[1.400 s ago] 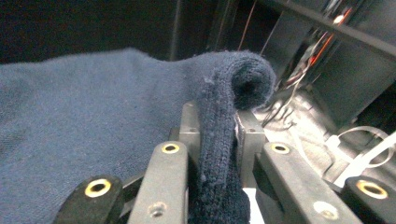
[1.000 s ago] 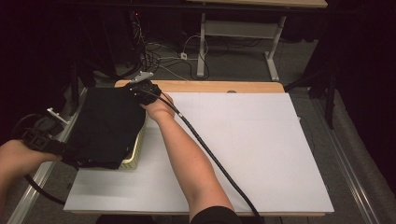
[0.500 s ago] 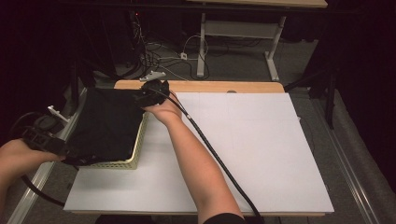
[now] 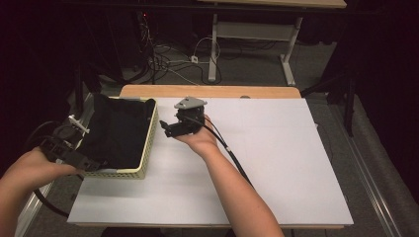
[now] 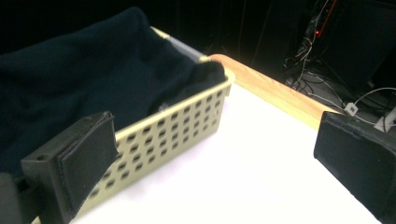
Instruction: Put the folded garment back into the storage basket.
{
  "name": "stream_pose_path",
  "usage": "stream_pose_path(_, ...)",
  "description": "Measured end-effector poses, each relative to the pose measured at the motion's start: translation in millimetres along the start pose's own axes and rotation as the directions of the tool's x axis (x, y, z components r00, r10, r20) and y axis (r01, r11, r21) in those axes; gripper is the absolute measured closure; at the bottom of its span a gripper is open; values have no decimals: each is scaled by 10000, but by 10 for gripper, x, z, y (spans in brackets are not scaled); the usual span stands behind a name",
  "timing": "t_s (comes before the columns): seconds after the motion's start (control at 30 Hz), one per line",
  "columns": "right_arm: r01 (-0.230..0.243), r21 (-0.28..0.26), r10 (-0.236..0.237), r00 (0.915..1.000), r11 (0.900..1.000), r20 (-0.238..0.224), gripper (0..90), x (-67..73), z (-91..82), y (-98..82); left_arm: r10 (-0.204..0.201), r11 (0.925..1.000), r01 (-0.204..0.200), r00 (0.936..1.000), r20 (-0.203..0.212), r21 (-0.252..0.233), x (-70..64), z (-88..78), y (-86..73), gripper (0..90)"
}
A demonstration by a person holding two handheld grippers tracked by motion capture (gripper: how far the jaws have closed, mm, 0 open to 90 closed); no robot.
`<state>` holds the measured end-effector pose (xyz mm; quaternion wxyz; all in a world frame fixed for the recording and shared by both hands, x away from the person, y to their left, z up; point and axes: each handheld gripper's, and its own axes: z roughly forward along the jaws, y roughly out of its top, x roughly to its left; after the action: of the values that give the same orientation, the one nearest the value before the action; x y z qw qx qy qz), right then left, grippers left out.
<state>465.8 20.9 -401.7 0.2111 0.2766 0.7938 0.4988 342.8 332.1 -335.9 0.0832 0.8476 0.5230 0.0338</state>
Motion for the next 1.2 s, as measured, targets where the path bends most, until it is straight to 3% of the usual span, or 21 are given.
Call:
stream_pose_path(0.27, -133, -109, 134, 9999, 9999, 41, 3, 70, -391, -383, 65, 9999, -67, 9998, 170, 78, -107, 49, 43, 0)
stream_pose_path(0.53, -207, 9, 207, 9993, 9998, 307, 4, 36, -716, -735, 142, 9996, -153, 9988, 466, 228, -202, 179, 95, 0)
stream_pose_path(0.87, -335, 82, 327, 9963, 9994, 797, 4, -29, -1180, -1080, 232, 9992, -248, 9986, 482, 327, -293, 232, 159, 0)
stream_pose_path(1.2, -311, 169, 284, 9893, 9994, 1429, 3, -137, -1706, -1362, -63, 9999, 58, 9992, 384, 123, -205, 172, 266, 0)
